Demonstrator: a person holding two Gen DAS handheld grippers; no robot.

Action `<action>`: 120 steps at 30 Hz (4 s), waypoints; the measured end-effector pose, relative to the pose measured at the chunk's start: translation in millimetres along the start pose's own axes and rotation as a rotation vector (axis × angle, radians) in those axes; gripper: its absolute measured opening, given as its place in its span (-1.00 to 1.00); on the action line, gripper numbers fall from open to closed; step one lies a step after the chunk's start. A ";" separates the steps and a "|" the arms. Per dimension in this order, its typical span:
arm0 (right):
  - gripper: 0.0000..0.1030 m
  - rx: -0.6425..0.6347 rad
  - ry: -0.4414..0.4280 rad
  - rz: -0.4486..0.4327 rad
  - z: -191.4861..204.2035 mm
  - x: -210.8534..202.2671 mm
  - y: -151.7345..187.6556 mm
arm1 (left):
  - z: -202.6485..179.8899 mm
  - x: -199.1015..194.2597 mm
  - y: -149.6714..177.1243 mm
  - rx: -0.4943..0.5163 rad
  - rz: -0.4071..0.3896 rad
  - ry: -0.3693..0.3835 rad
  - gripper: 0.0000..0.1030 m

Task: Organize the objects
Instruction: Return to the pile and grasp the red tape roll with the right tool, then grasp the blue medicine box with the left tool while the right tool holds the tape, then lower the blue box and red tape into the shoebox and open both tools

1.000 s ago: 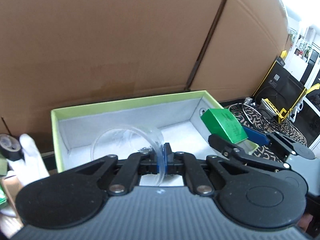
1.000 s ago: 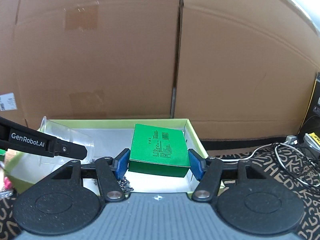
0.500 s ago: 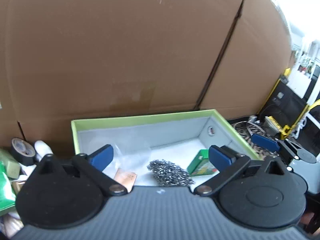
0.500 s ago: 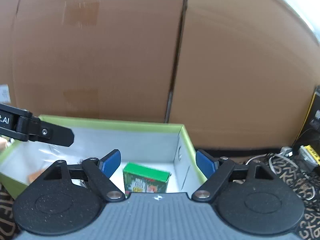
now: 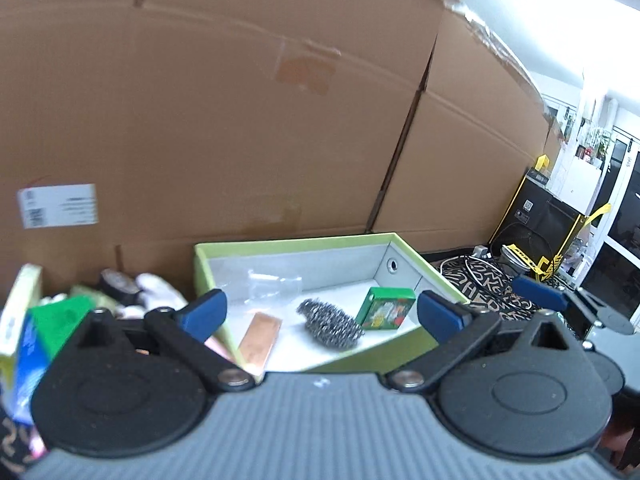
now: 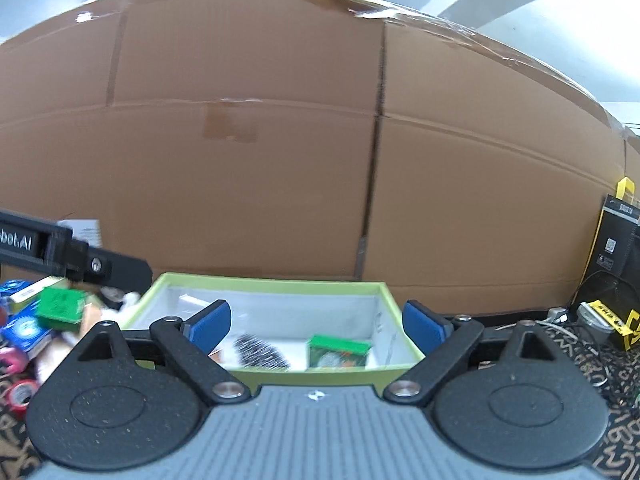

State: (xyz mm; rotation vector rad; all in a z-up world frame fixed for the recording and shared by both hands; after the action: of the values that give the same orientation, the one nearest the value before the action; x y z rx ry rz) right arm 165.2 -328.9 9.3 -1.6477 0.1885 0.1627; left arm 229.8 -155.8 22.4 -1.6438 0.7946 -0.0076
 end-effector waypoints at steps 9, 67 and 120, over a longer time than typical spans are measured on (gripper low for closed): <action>0.86 -0.002 -0.103 0.053 51.4 -17.8 40.6 | 46.2 -86.0 52.3 -0.025 -0.047 -0.125 1.00; -0.01 -0.082 -0.439 0.347 199.5 -14.6 104.3 | 141.0 -90.1 98.0 0.059 0.161 -0.253 0.14; -0.01 -0.110 -0.145 0.082 55.8 -19.3 24.4 | -4.6 -52.4 25.6 0.169 0.081 -0.043 0.07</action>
State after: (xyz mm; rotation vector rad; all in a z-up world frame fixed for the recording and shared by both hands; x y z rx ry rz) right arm 141.4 -274.8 -14.9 -1.7311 0.1383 0.3589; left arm 175.4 -134.2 23.0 -1.4473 0.8049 0.0171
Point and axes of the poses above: each gripper's, at about its wrist camera, not at the fingertips, and x roughly the way its jaws point, z to its left, y to its underside, the point moved 6 cm from there along x, roughly the way its jaws point, and after that the axes turned 1 degree about -z, right-handed, at the moved point
